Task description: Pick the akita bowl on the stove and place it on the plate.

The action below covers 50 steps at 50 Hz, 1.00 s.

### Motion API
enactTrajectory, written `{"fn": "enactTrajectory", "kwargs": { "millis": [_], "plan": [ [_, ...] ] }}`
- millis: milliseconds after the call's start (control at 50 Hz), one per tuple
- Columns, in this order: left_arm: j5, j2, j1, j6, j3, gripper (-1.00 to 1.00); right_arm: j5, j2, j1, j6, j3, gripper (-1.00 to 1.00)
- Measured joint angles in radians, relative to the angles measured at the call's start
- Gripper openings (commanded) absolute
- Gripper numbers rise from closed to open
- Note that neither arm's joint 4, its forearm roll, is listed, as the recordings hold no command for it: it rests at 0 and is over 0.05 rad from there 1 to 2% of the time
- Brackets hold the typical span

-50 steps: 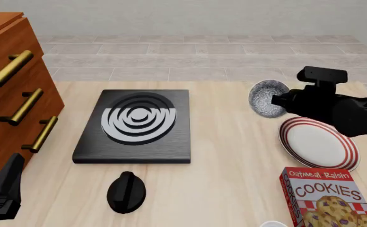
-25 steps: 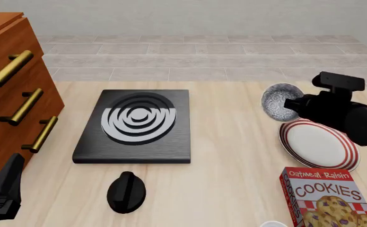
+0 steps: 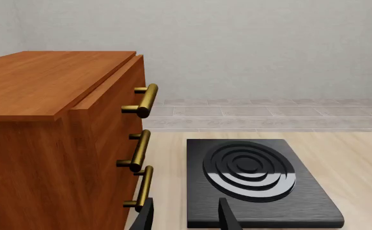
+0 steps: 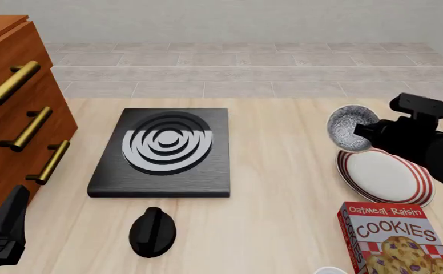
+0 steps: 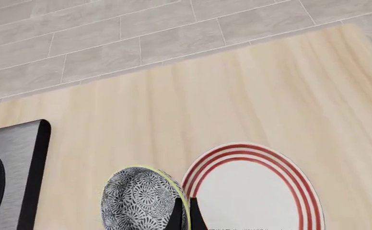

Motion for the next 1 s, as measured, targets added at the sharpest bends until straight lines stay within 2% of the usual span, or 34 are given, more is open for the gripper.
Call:
{"fn": "enactTrajectory", "kwargs": {
  "millis": [1000],
  "plan": [
    [0.000,0.000,0.000,0.000,0.000,1.00,-0.181,0.083,-0.149,0.021,0.128,-1.00]
  ]
}}
